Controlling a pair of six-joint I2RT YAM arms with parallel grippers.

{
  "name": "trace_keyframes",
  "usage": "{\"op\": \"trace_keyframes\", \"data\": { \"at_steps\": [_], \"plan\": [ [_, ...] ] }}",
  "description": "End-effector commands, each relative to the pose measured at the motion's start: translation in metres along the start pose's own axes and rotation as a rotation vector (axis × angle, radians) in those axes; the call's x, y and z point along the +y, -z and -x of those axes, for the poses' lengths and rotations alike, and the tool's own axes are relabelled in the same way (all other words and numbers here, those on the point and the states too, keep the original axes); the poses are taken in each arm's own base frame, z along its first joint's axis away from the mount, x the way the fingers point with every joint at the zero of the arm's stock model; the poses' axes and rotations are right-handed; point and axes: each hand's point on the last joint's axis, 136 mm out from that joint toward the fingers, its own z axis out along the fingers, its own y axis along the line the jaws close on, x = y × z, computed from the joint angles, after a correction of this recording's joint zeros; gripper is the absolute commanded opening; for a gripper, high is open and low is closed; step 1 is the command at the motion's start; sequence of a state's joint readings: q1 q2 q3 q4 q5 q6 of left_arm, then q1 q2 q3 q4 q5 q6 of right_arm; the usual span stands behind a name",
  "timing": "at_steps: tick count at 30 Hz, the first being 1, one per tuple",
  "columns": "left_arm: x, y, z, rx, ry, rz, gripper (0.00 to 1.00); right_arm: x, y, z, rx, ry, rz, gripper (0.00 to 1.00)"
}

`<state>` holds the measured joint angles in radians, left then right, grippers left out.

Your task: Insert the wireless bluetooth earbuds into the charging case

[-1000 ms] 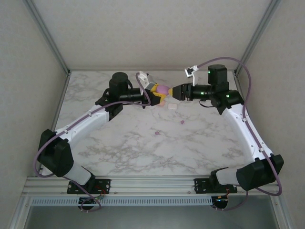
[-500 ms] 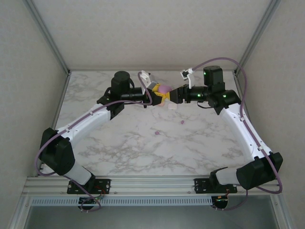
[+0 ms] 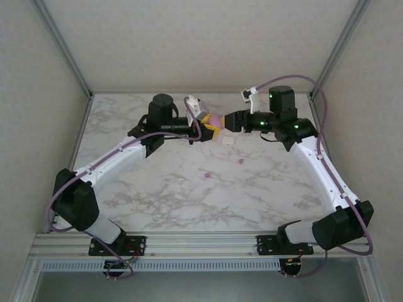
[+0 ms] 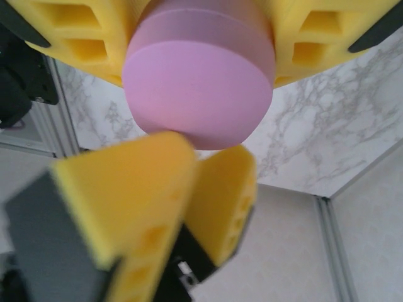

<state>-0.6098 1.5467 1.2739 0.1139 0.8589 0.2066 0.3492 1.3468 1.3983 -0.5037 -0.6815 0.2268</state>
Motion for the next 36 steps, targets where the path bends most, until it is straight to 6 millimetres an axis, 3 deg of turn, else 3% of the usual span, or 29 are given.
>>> {"op": "trace_keyframes", "data": {
  "at_steps": [1,6,11,15,21,36],
  "plan": [
    [-0.025,0.006,0.027,-0.051,-0.066,-0.085,0.25,-0.014,-0.002,0.013,-0.053,-0.011,-0.054,0.56],
    [-0.019,0.008,0.034,-0.081,-0.063,-0.046,0.24,0.004,0.005,0.004,-0.026,0.078,0.017,0.57],
    [-0.018,0.005,0.034,-0.076,-0.047,-0.061,0.24,0.023,0.024,-0.009,-0.070,0.311,0.053,0.57],
    [-0.018,0.005,0.036,-0.081,-0.045,-0.069,0.24,0.017,0.027,-0.022,-0.086,0.479,0.006,0.57],
    [-0.024,0.005,0.039,-0.079,-0.048,-0.092,0.24,0.002,0.022,-0.009,-0.107,0.471,-0.078,0.57],
    [-0.031,-0.001,0.033,-0.031,-0.060,-0.117,0.25,0.018,0.012,0.005,-0.156,0.423,0.024,0.57]
  ]
}}
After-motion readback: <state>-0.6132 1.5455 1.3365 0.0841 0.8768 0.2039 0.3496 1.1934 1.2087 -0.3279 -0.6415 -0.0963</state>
